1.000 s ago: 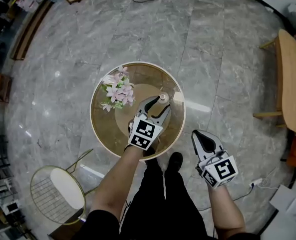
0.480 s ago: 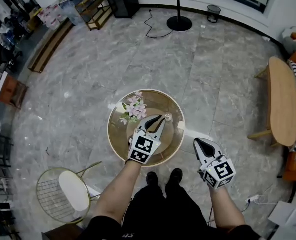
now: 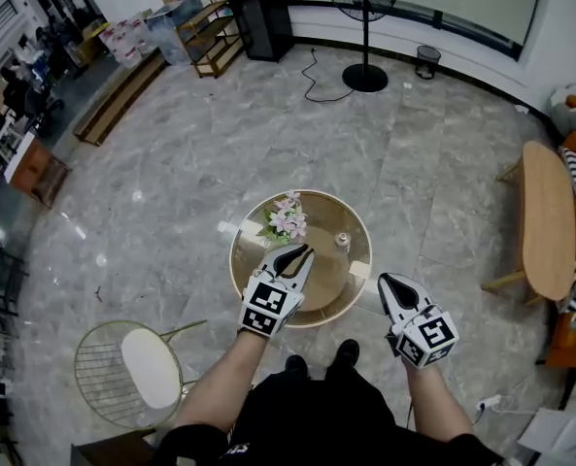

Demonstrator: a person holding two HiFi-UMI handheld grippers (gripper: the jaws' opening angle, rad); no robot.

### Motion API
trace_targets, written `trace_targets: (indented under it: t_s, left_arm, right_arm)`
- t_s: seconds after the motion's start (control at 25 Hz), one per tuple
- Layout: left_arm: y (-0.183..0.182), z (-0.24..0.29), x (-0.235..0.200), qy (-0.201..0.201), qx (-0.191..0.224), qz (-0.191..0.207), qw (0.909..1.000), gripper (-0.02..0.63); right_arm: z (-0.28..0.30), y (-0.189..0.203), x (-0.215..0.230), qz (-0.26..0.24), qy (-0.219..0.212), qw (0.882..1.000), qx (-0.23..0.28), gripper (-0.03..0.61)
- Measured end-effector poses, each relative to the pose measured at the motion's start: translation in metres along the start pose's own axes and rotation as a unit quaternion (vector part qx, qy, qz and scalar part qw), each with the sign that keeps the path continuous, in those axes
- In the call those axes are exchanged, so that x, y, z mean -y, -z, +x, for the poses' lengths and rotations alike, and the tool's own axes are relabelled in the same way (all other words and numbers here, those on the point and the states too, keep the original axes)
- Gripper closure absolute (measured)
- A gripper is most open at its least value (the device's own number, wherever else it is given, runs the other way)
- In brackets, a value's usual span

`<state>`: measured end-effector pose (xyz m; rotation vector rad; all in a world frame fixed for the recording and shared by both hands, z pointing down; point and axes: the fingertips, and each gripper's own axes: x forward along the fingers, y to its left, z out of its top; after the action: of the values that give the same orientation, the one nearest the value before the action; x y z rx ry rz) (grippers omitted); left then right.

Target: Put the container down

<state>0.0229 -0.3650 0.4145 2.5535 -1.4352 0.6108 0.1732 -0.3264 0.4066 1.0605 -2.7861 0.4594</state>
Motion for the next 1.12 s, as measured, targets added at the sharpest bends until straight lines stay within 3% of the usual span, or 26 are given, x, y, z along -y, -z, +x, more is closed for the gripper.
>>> trace_targets:
  t_s: [0.4,0.6,0.8,1.0,1.12]
  left_arm:
    - [0.016,-0.147,-0.033,-0.009,0.036,-0.036,0.9986,0.562]
    - [0.023,-0.196,-0.043,-0.016,0.061,-0.043,0.9971,0.565]
    - [0.014,-0.213,-0.045,-0.022,0.079,-0.037,0.9959,0.592]
    - [-0.005,-0.220,-0.028,0.018,0.077,-0.001,0.9968,0.592]
    - [-0.015,-0.222,-0.024,0.042,0.084,-0.021,0.9954,0.592]
  right_arm:
    - [0.018,-0.024,-0.152,-0.028,-0.028,0.999,0.024,0.566]
    - [0.017,-0.021,-0.201,-0.013,-0.028,0.998,0.046,0.566]
    - [0.000,-0.032,-0.207,-0.046,-0.013,0.998,0.043,0.566]
    - [-0.018,-0.050,-0.193,-0.056,-0.002,0.997,0.050,0.566]
    - [-0.022,-0.048,-0.188,-0.063,-0.008,0.997,0.047,0.567]
